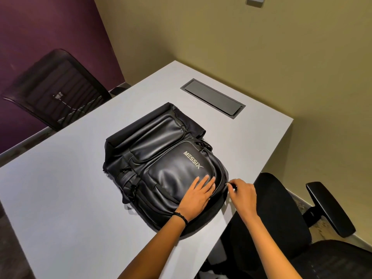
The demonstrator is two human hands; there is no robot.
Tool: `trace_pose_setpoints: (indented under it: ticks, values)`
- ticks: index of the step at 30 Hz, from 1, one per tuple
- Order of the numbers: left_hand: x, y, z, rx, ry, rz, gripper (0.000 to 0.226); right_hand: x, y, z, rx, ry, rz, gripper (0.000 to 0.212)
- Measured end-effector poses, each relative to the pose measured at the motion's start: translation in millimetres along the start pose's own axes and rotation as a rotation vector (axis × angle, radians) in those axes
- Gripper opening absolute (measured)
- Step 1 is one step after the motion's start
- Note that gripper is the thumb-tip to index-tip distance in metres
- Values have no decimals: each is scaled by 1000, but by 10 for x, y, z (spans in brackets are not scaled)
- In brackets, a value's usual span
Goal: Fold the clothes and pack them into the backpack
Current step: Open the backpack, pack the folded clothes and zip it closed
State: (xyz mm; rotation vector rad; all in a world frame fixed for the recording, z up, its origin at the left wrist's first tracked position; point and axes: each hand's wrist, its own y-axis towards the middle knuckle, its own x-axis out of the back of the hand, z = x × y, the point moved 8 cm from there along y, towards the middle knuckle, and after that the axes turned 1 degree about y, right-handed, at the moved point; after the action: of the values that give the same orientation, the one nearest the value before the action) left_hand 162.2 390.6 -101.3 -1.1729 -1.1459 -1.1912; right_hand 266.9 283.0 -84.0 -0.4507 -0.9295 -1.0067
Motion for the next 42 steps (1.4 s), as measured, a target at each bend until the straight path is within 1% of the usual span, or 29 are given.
trace_pose_setpoints:
  ticks: [3, 7, 10, 13, 16, 19, 21, 23, 25, 27, 28, 31, 33, 35, 42]
  values:
    - [11, -7, 9, -13, -17, -16, 57, 42, 197, 0, 29, -14, 1, 12]
    - [26, -22, 18, -8, -11, -81, 58, -36, 466, -25, 50, -37, 34, 14]
    - [9, -26, -10, -1, 12, -98, 58, -186, 623, -104, -6, 10, 101, 17]
    - [3, 7, -32, 11, 22, -115, 61, -245, 688, -124, -3, 72, 118, 16]
    - [5, 138, -10, 42, 45, -72, 67, -256, 693, -138, 44, 113, 128, 12]
    - [-18, 335, -38, 63, 139, -9, 69, -269, 710, -155, 90, 102, 152, 10]
    - [-53, 447, -73, 77, 177, 30, 65, -263, 716, -149, 114, 93, 155, 10]
    - [-65, 503, -94, 94, 155, 79, 58, -258, 724, -149, 116, 72, 145, 10]
    - [-99, 501, -112, 90, 169, 93, 53, -266, 729, -153, 110, 59, 126, 10]
    - [-115, 484, -109, 83, 206, 46, 51, -293, 755, -149, 101, 60, 113, 11]
    - [-108, 482, -100, 80, 194, 19, 50, -312, 778, -142, 93, 62, 113, 11]
    - [-86, 487, -100, 58, 134, 18, 48, -366, 871, -107, 84, 69, 127, 13]
    - [-44, 493, -82, 51, 87, -25, 47, -406, 940, -85, 91, 71, 142, 13]
    - [-5, 480, -76, 34, 57, -69, 46, -442, 1010, -52, 116, 61, 148, 13]
    - [124, 368, -4, 13, 15, -118, 44, -592, 1285, 201, 232, 44, 198, 11]
